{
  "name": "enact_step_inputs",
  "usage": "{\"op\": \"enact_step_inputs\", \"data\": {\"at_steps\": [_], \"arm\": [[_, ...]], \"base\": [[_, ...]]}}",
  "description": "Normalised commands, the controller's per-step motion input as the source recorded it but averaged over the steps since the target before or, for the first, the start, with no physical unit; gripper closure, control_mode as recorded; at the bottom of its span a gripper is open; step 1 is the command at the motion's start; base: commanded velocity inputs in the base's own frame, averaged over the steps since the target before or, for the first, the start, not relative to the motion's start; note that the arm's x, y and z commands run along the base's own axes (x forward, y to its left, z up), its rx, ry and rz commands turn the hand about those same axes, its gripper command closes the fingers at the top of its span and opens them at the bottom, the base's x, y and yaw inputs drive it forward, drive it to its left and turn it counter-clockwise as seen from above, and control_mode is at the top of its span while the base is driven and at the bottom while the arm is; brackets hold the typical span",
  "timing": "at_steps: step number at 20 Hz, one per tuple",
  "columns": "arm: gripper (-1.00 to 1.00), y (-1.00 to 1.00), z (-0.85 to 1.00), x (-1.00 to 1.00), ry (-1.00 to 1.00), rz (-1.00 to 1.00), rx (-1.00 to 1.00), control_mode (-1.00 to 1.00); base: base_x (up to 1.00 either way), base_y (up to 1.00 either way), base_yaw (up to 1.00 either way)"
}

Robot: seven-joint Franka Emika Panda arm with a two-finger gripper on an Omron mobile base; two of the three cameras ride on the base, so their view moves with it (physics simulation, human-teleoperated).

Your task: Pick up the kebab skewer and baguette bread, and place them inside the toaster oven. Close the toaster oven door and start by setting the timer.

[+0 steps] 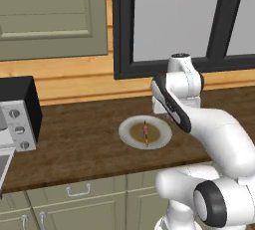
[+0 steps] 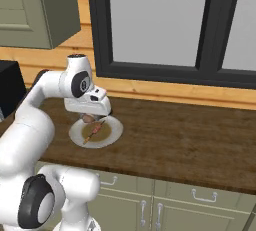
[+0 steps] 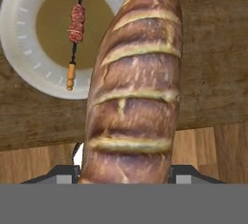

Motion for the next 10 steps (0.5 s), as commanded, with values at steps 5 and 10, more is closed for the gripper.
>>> {"op": "enact_step_inputs", "data": {"at_steps": [5, 10], "arm": [[1.00, -0.08, 0.18, -0.67, -0.03, 0.00, 0.00, -1.00], [1.00, 0.00, 0.37, -0.64, -0.03, 0.00, 0.00, -1.00]], "base": [[0.00, 0.00, 0.00], [0.00, 0.00, 0.00]]}}
